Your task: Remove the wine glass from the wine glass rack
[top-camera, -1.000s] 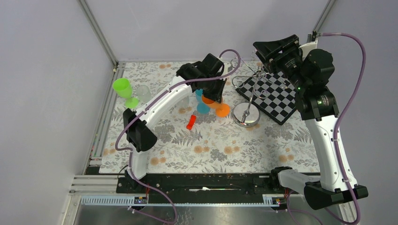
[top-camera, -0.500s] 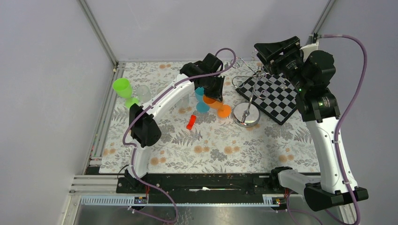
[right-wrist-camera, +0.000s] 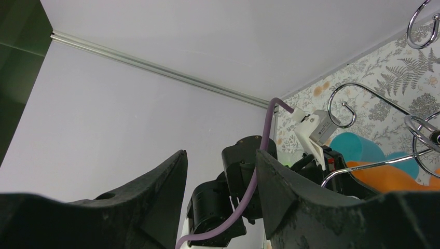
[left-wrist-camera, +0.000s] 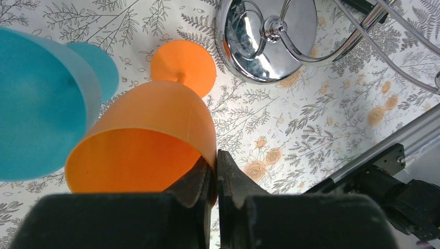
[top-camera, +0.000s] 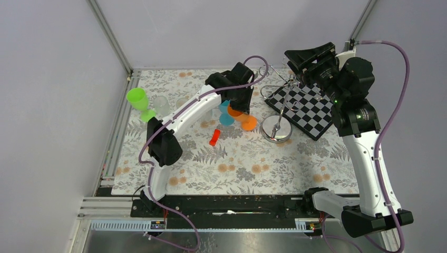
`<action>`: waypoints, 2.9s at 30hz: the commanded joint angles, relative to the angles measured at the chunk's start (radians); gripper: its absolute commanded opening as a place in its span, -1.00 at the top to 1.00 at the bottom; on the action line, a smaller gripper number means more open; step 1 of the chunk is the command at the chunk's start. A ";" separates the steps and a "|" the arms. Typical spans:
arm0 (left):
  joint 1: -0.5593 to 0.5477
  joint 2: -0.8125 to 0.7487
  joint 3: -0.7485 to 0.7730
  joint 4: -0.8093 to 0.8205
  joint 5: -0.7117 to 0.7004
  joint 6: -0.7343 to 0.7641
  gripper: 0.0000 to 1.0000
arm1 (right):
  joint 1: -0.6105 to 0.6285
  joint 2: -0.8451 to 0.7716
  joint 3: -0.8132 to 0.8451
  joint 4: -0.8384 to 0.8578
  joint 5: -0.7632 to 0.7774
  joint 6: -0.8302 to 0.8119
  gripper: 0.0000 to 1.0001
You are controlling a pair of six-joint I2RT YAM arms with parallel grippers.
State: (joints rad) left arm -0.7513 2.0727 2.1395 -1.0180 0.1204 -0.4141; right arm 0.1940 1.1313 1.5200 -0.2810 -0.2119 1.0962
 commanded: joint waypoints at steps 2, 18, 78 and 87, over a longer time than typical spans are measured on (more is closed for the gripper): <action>-0.019 -0.024 0.036 0.030 -0.066 0.026 0.83 | -0.006 -0.017 -0.001 0.021 -0.020 0.005 -0.16; -0.038 -0.022 0.019 0.022 -0.070 0.033 0.61 | -0.007 -0.015 -0.003 0.021 -0.024 0.009 -0.16; -0.005 -1.311 -0.632 0.228 -0.831 0.227 -0.98 | -0.024 -0.355 0.087 -0.291 0.754 -0.734 -0.99; -0.006 -1.498 -0.683 0.290 -0.938 0.289 -0.98 | -0.023 -0.620 -0.119 -0.110 1.045 -0.842 -0.99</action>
State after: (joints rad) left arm -0.7540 0.6056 1.4586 -0.8070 -0.7444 -0.1707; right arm 0.1745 0.5674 1.4624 -0.5087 0.6582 0.3367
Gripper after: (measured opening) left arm 0.986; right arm 0.993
